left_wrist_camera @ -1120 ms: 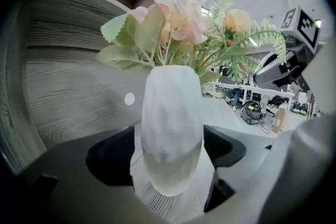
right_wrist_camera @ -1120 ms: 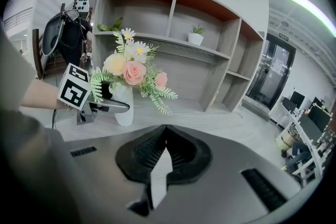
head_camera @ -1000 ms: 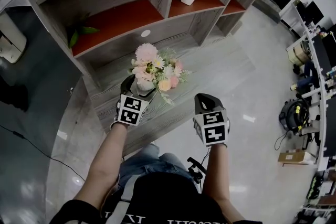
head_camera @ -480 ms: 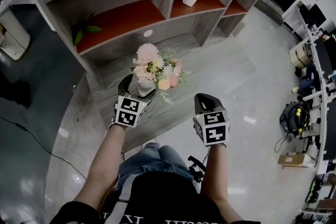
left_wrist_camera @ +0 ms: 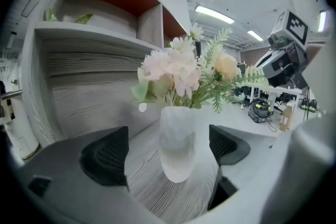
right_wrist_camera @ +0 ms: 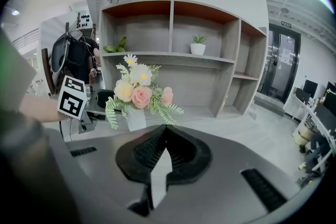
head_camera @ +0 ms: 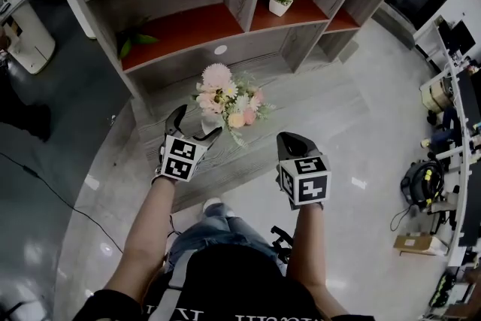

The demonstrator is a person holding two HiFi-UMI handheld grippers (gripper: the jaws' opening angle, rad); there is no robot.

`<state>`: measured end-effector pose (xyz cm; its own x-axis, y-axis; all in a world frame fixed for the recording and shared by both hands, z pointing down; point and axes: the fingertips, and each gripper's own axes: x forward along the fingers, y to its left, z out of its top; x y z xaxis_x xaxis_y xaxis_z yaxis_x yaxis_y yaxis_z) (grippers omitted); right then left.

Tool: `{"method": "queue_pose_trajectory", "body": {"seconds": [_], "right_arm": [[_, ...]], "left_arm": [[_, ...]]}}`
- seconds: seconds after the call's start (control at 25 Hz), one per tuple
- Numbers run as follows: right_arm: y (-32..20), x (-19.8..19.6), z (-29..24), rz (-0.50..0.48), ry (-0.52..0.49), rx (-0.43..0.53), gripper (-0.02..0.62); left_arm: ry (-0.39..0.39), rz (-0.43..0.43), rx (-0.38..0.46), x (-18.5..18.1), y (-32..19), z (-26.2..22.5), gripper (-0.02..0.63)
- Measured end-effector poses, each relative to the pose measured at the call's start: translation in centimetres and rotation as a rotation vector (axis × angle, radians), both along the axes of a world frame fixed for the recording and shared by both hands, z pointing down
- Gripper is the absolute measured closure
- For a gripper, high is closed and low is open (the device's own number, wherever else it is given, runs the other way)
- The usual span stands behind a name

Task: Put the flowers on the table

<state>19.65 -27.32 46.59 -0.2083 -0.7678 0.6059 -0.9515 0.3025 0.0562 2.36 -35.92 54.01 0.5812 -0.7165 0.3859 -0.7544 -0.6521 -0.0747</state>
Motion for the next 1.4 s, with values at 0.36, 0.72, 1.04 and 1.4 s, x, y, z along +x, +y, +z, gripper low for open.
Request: {"method": "queue_pose_trajectory", "body": {"seconds": [0.36, 0.72, 1.04, 1.4], "right_arm": [[-0.5, 0.7, -3.5, 0.009, -0.039, 0.081, 0.580], [-1.7, 1.1, -7.0, 0.004, -0.051, 0.182, 0.580], [-2.6, 1.3, -9.6, -0.014, -0.036, 0.254, 0.580], [-3.2, 1.3, -12.2, -0.020, -0.039, 0.329, 0.580]], "left_arm": [[-0.012, -0.017, 0.026, -0.7, 0.7, -3.6, 0.140], [0.006, -0.015, 0.049, -1.7, 1.2, -7.2, 0.140], [0.057, -0.041, 0.084, -3.4, 1.5, -10.7, 0.141], [0.123, -0.133, 0.210, -5.8, 0.8, -15.6, 0.311]]}}
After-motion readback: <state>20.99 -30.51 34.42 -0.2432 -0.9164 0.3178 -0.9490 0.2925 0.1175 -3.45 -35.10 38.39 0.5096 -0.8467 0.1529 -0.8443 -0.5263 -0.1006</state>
